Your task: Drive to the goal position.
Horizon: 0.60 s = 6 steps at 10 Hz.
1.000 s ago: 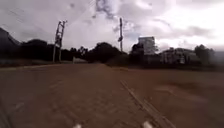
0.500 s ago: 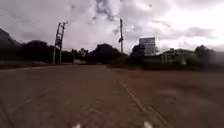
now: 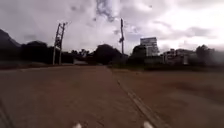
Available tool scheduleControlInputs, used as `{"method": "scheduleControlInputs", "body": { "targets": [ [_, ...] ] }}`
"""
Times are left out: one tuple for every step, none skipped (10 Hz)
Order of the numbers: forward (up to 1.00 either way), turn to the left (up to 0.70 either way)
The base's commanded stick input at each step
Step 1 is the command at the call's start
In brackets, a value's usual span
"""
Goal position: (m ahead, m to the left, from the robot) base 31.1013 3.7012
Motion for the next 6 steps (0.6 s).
{"method": "scheduleControlInputs", "body": {
  "targets": [
    [0.5, 0.5],
    [0.5, 0.0],
    [0.5, 0.0],
    [0.5, 0.0],
    [0.5, 0.0],
    [0.5, 0.0]
  ]
}}
